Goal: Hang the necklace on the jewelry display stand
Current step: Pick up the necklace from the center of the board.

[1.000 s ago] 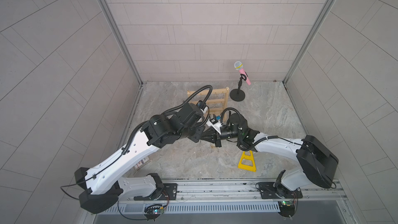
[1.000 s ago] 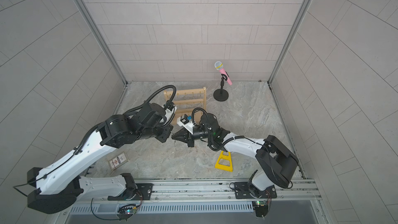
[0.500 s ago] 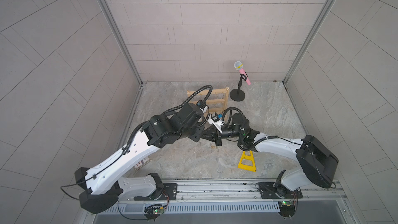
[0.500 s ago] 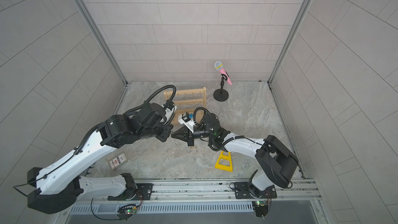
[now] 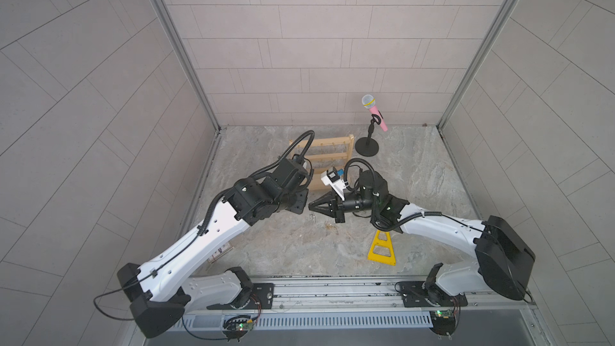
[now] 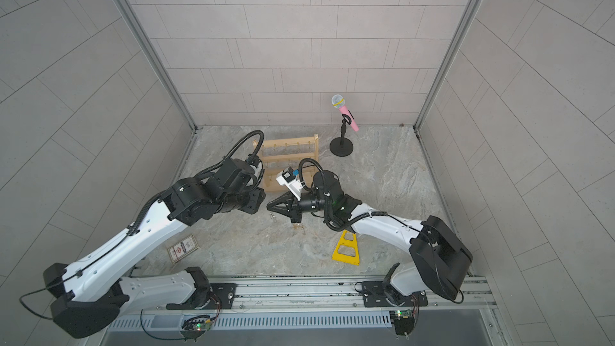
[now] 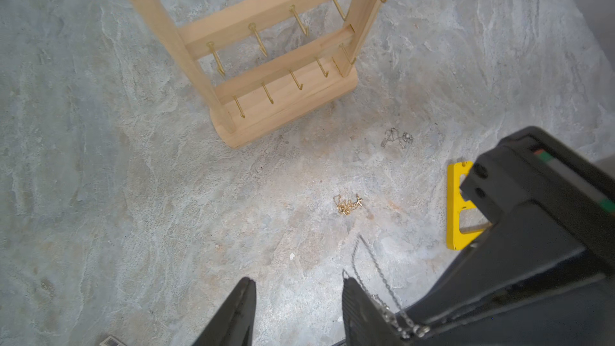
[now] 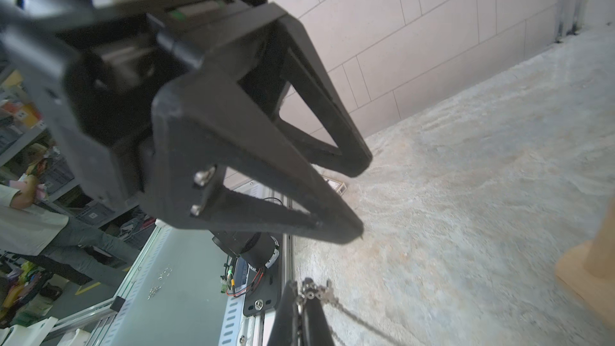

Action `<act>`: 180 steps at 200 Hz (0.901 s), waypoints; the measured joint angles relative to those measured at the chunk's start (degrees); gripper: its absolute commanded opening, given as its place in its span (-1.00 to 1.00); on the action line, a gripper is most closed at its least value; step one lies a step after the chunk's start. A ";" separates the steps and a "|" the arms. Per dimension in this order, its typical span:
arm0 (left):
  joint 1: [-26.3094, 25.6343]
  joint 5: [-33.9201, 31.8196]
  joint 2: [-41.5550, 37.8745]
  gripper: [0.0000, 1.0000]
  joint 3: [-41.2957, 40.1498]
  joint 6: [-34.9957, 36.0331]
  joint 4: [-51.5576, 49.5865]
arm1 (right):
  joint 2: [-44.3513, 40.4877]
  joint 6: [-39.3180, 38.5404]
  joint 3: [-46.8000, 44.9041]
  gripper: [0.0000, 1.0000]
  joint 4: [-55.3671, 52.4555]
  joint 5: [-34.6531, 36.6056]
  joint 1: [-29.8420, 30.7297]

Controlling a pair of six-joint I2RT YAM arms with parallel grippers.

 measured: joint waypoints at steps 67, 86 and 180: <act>0.66 7.48 -9.01 -0.12 -11.32 1.49 9.11 | -3.41 -0.63 9.29 -1.00 -20.72 5.92 -1.86; 0.31 10.25 -10.71 -0.09 -13.66 2.38 12.15 | -3.56 -0.46 10.67 -1.00 -24.30 7.04 -2.75; -3.04 12.07 -10.58 -0.21 -19.82 1.70 27.10 | -4.37 0.46 15.37 -1.00 -33.57 8.90 -4.76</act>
